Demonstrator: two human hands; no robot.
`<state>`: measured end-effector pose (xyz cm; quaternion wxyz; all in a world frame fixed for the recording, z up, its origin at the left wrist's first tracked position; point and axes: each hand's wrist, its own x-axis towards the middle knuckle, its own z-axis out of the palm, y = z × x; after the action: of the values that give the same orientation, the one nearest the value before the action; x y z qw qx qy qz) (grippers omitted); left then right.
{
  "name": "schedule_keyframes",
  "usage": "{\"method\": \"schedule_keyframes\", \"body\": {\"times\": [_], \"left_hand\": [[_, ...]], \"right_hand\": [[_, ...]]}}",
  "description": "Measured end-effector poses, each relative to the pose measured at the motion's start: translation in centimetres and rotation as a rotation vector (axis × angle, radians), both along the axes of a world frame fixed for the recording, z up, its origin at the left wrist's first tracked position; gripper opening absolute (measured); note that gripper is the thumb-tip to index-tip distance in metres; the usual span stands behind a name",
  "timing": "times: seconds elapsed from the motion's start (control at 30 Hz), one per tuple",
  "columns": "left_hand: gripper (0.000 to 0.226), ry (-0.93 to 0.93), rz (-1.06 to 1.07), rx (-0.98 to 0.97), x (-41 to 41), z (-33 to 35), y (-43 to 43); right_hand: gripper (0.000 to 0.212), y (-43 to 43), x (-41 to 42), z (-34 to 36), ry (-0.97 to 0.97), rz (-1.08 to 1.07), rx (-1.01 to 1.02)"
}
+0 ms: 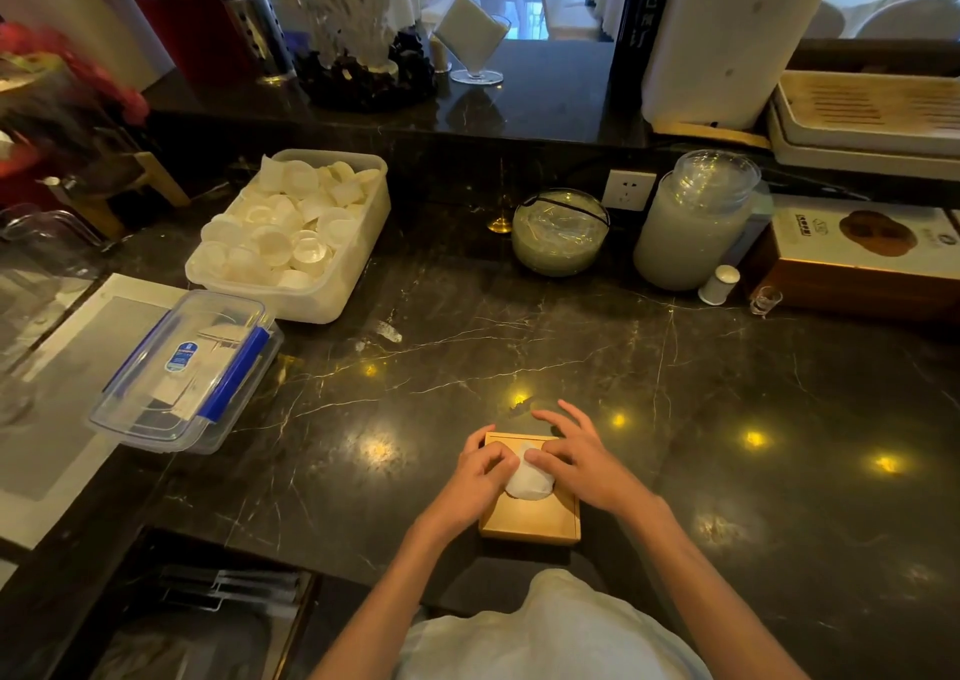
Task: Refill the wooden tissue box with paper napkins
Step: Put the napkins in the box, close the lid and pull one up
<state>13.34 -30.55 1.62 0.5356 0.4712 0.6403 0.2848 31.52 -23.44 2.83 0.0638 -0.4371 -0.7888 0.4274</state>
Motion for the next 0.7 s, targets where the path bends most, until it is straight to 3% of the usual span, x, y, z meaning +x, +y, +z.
{"method": "schedule_keyframes", "body": {"times": [0.3,0.7], "left_hand": [[0.017,0.001,0.028,0.009,0.1,-0.4,0.1],[0.015,0.022,0.044,0.02,0.3,-0.3,0.1]], "right_hand": [[0.025,-1.3,1.1,-1.0,0.093,-0.112,-0.046],[0.027,-2.1,0.4,-1.8,0.164,-0.267,-0.158]]}}
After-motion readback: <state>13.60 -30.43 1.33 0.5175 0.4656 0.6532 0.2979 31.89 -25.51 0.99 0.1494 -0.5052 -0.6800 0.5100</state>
